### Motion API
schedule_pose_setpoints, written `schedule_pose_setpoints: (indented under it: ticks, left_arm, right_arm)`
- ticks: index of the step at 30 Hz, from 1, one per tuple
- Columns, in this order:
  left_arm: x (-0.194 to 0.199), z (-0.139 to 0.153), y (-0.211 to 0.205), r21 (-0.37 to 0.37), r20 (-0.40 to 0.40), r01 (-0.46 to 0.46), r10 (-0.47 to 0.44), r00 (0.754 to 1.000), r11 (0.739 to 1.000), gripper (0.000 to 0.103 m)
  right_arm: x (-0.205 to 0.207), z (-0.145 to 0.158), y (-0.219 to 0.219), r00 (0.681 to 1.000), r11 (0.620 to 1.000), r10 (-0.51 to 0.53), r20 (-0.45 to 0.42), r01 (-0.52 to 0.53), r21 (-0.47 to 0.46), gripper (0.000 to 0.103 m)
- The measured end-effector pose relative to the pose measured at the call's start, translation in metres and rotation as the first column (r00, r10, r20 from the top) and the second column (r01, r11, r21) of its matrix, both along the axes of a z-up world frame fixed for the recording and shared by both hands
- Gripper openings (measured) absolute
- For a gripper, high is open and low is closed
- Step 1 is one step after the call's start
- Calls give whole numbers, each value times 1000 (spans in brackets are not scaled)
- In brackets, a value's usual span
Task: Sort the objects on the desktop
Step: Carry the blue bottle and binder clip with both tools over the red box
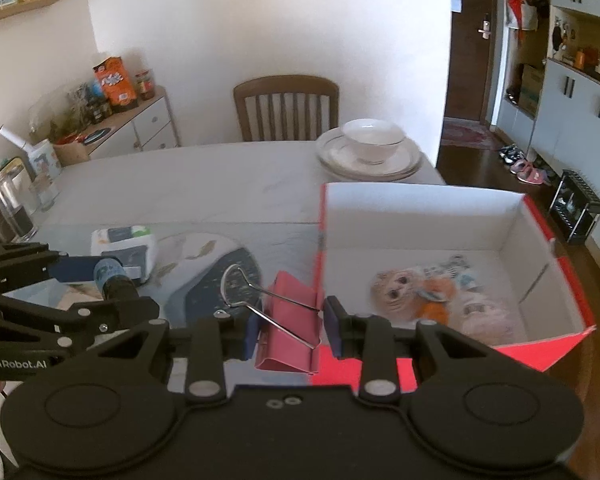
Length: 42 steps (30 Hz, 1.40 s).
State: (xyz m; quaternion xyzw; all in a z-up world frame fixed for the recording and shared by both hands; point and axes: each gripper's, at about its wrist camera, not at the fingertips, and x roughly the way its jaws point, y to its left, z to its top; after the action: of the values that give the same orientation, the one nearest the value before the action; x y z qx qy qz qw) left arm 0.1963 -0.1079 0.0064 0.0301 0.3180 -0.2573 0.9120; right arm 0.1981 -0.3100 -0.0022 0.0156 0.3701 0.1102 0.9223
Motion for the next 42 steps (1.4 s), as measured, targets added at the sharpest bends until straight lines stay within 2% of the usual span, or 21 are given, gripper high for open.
schedule_pose_setpoints:
  ticks: [7, 16, 22, 31, 38, 42]
  left_arm:
    - [19, 9, -54, 10, 24, 62, -62, 998, 998, 61]
    - [47, 2, -117, 34, 18, 124, -125, 992, 992, 61]
    - [68, -12, -150, 77, -13, 146, -145, 989, 986, 61]
    - [95, -43, -193, 183, -81, 172, -160, 984, 968, 61]
    - [119, -67, -206, 236, -169, 177, -139, 976, 955, 61]
    - [129, -77, -211, 263, -208, 180, -126, 970, 948, 61]
  right_arm:
    - [8, 1, -47, 999, 999, -49, 12, 49, 1, 32]
    - [21, -6, -110, 992, 992, -121, 15, 122, -24, 32]
    - [37, -16, -139, 987, 987, -158, 6, 158, -32, 32]
    - [79, -36, -168, 984, 985, -174, -39, 174, -10, 32]
    - [118, -63, -172, 980, 988, -154, -123, 157, 13, 32]
    - [135, -77, -165, 979, 991, -134, -152, 134, -11, 32]
